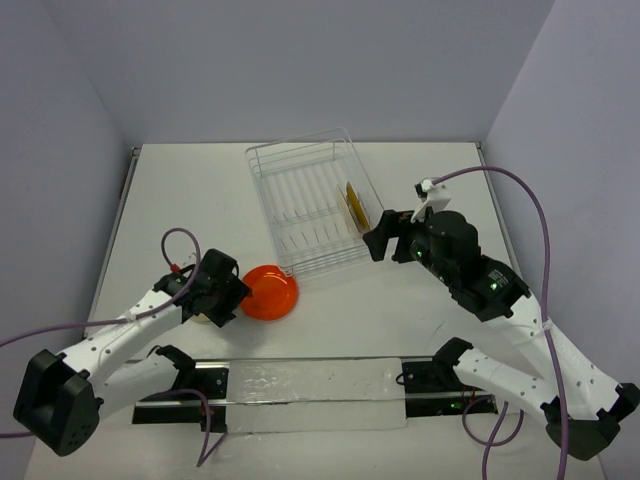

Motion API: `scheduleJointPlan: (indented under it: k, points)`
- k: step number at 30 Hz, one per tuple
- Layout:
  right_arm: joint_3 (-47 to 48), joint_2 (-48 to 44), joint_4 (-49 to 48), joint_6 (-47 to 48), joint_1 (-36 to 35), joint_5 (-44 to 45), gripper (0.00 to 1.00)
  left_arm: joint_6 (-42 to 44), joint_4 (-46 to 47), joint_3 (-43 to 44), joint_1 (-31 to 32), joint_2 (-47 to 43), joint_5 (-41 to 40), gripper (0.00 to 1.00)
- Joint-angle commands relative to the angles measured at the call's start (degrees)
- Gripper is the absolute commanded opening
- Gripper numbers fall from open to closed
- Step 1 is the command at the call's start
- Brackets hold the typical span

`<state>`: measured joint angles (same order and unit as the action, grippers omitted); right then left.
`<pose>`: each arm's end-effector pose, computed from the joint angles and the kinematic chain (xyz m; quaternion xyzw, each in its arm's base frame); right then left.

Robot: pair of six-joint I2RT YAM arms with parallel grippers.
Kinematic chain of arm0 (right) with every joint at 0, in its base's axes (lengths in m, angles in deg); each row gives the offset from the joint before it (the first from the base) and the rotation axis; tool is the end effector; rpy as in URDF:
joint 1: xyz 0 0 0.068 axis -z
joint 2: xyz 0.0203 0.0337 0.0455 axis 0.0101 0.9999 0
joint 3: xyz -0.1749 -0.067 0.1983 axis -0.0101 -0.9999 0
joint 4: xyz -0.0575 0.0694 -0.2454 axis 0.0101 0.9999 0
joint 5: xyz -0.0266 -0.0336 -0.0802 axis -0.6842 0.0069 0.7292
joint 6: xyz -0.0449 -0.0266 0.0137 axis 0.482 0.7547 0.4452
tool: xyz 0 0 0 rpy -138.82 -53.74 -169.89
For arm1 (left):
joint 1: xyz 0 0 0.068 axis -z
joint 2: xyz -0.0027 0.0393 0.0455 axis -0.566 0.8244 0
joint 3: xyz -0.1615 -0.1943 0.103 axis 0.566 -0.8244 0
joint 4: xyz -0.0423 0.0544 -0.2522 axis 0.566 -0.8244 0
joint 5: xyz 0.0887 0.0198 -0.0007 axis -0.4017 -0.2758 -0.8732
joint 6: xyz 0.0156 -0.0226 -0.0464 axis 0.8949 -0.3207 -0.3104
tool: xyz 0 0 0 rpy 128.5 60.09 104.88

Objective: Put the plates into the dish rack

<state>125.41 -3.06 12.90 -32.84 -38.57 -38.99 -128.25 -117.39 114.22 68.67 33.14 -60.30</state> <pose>0.1343 0.0968 0.3698 -0.0553 0.8217 0.2213 0.5223 0.1412 -0.0885 0.1903 -0.4014 0.8872 -0.1332 0.1846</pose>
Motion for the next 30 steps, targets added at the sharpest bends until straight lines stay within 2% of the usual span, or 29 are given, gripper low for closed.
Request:
scheduleJointPlan:
  k: [1,7,12,17,24,28,30]
  points:
    - [0.4,-1.0,0.5,-0.6,0.2,2.7,0.92,-0.3,5.1,-1.0,0.3,1.8,-0.9,0.7]
    - [0.4,-1.1,1.4,-0.9,0.4,3.3,0.93,-0.4,9.5,-3.1,0.3,4.2,-1.1,0.59]
    - [0.5,-1.2,2.1,-1.1,0.6,4.6,0.93,1.0,9.3,-2.0,0.5,8.6,-3.6,0.5]
    - [1.1,-2.2,2.8,-0.7,0.7,5.2,0.93,1.1,8.7,-1.5,1.2,11.6,-4.3,0.35]
    - [1.3,-3.6,4.0,-0.6,1.0,5.7,0.93,-1.5,-0.6,2.3,2.5,16.8,-7.3,0.18]
    - [1.2,-4.2,4.5,-0.7,1.0,5.9,0.93,-2.9,-6.3,4.7,3.7,17.7,-7.5,0.03]
    - [1.2,-4.6,4.8,-0.6,1.0,6.1,0.93,-4.1,-9.7,6.0,4.4,17.6,-8.1,0.0]
